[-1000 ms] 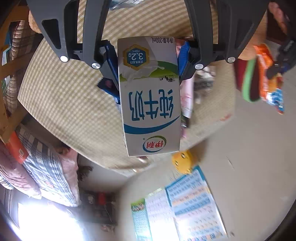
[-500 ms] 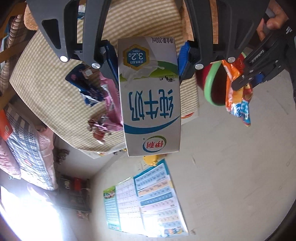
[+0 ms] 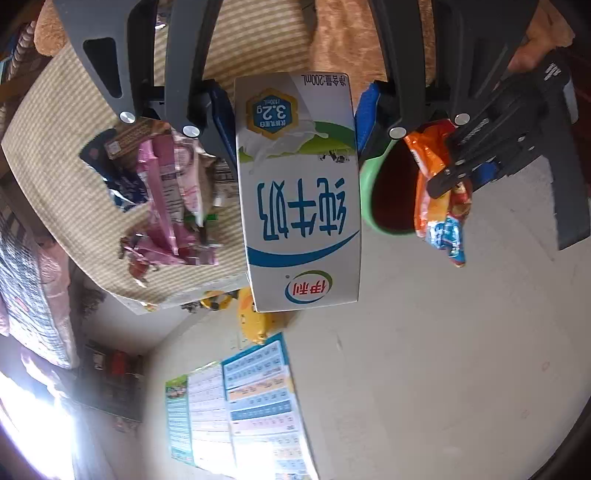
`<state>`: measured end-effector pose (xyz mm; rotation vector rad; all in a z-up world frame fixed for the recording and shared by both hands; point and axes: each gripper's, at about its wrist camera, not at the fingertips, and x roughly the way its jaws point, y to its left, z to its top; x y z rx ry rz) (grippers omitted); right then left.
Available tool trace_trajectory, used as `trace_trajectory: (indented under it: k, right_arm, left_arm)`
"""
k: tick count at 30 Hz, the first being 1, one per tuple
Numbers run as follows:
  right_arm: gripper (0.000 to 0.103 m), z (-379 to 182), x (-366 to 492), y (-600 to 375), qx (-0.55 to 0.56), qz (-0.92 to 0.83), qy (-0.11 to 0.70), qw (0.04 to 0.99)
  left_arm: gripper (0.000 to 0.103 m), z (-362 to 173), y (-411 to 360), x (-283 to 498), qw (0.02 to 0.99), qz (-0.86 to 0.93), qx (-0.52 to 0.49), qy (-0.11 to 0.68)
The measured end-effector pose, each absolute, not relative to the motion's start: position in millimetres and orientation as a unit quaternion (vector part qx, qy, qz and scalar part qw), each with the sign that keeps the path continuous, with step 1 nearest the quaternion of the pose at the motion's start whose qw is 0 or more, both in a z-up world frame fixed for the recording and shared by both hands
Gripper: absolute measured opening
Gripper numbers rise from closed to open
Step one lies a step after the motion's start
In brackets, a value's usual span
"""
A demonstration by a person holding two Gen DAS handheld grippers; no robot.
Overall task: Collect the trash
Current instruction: 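Carry the orange snack bag over the red bucket with the left gripper, then release the snack bag with the left gripper while the right drops the milk carton in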
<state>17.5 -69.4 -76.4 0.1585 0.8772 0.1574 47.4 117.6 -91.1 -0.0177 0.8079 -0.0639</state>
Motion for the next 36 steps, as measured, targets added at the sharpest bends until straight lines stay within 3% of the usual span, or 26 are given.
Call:
trace_trajectory:
  k: [36]
  right_arm:
    - [0.052,-82.7,68.5,30.5,0.046,0.186,0.438,0.878]
  left_arm:
    - [0.046,-134.8,202.7,61.3,0.895,0.067,-0.013,0.441]
